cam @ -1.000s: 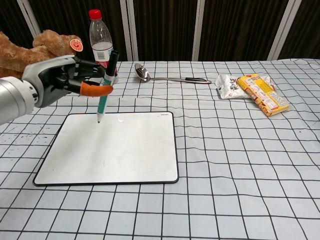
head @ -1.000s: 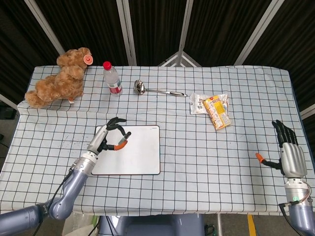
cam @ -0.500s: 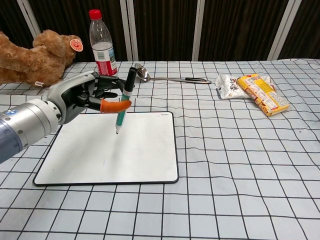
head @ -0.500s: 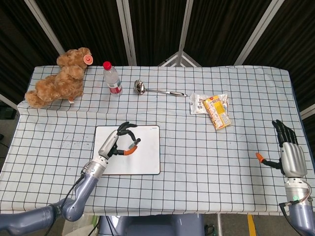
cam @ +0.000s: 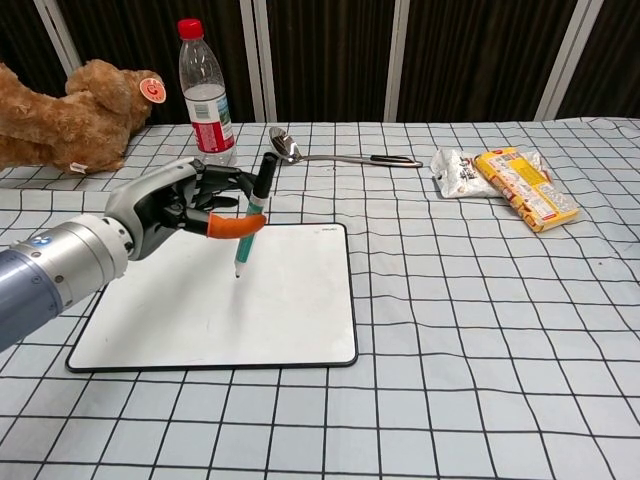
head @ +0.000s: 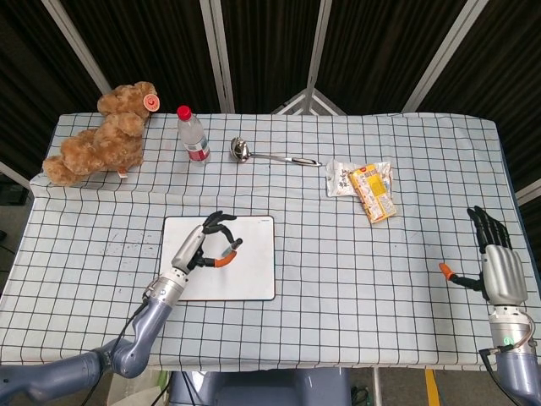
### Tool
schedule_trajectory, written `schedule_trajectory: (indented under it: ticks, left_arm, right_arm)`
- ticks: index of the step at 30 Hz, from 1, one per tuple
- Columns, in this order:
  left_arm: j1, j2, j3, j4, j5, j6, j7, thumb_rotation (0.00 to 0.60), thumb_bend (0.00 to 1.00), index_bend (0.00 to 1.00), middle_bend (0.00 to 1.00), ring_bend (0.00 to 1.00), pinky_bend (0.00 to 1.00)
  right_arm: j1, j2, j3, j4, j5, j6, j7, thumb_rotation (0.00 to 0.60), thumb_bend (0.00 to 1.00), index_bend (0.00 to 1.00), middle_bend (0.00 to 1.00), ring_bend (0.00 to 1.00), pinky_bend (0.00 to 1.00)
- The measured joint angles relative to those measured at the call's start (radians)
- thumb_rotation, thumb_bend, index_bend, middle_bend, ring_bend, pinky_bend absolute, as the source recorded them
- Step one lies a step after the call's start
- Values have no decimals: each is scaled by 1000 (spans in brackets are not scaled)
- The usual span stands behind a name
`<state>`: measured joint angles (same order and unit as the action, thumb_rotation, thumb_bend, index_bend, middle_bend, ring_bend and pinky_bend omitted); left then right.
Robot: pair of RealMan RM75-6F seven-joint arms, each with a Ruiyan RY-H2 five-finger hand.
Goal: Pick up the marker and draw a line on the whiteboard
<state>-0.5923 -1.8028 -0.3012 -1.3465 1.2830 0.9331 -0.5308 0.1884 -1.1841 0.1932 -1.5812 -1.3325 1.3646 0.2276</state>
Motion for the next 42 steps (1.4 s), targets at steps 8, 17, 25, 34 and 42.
schedule_trajectory:
  ticks: [8,17,25,34,42]
  left_arm:
    - [-22,-25,0,34,-12,-16,-1,600,458,748,172,12,71]
    - [-35,-28,4,56,-8,-19,4,600,458,749,172,12,71]
    - [-41,-17,6,77,-8,-26,0,600,458,750,172,12,71]
    - [-45,-9,10,129,-11,-40,-28,600,458,751,172,12,71]
    - [-48,17,6,200,-2,-41,-73,600,457,752,173,12,71]
  right_arm:
    - [1,0,0,2,1,-1,0,600,210,0,0,0,0]
    - [0,-1,0,3,0,0,-2,600,209,0,0,0,0]
    - [-1,-2,0,1,1,2,-8,600,210,0,0,0,0]
    - [-3,-5,3,-2,13,5,-22,600,209,0,0,0,0]
    - [-5,-7,6,-8,23,8,-36,600,209,0,0,0,0]
